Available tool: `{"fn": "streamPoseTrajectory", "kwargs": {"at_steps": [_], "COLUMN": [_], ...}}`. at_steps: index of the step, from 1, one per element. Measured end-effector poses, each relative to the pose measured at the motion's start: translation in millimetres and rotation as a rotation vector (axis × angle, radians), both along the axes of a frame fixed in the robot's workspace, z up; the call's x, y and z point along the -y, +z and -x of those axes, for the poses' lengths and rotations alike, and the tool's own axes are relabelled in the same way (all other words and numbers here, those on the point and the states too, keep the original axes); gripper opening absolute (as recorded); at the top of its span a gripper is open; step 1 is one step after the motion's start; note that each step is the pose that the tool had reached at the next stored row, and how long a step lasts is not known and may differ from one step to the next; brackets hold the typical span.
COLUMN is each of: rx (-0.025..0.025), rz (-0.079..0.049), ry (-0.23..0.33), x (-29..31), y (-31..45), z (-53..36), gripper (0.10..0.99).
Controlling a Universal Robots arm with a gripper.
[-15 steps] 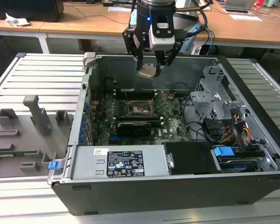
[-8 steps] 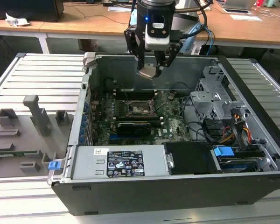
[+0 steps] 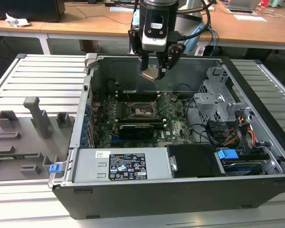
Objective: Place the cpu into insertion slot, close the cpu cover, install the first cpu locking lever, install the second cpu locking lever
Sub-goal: 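Place the cpu into insertion slot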
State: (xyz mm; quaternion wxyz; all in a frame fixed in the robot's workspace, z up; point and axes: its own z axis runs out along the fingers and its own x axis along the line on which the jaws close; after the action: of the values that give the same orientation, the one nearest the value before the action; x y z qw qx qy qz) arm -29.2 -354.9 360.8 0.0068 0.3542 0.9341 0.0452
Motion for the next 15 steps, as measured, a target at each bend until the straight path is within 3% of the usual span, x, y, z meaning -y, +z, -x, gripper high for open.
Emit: {"fn": "streamPoseTrajectory", "kwargs": {"at_steps": [15], "rx": [0.0000], "rz": [0.000], "ry": [-0.204], "x": [0.0], "y": [-0.4], "z": [0.0], "gripper": [0.537]}}
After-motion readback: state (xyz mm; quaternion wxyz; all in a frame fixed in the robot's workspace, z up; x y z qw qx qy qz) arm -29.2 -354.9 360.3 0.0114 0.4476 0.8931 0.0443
